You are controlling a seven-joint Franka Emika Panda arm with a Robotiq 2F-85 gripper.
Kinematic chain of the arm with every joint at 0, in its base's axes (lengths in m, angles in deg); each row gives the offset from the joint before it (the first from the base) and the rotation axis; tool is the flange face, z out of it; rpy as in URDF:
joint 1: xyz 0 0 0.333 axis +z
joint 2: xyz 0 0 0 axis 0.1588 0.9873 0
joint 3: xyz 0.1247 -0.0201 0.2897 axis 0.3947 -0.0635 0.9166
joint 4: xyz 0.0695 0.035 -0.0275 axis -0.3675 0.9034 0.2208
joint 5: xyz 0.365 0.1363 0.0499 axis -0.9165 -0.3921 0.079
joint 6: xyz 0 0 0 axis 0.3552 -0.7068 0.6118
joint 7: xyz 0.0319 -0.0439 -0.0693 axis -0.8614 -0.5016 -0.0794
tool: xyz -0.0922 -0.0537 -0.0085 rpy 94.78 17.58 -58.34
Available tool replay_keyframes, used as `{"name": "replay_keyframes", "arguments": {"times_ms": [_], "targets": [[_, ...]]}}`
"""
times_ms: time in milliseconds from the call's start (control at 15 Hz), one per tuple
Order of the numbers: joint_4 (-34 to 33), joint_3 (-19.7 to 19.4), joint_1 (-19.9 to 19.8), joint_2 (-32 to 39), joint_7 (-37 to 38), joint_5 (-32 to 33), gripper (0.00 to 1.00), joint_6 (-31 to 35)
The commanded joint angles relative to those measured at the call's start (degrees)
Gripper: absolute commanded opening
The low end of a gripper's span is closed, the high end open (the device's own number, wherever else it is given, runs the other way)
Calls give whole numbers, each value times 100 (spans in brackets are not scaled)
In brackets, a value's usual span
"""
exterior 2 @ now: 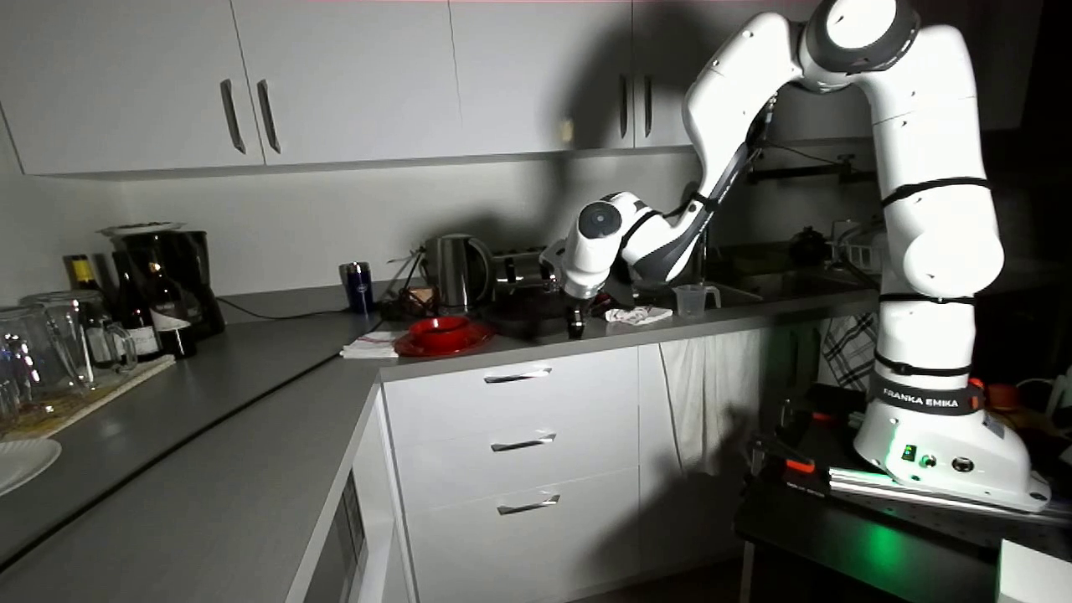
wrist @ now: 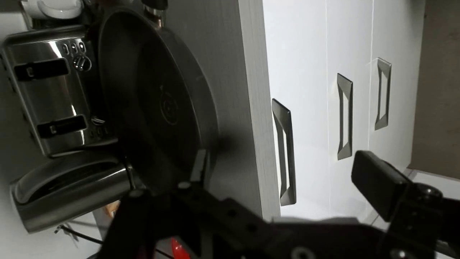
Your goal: Open the topmost drawer
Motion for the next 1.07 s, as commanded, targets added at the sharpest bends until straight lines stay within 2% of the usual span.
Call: {"name": "replay_keyframes", "arguments": {"times_ms": [0,67,733,1000], "targets": [[-287,-63,163,442,635,138,100,-60],[-140,-78,106,259,308,41,100,8],[-159,-88,111,324,339,36,100,12],[-500,-50,184,722,263,27,100,24]]}}
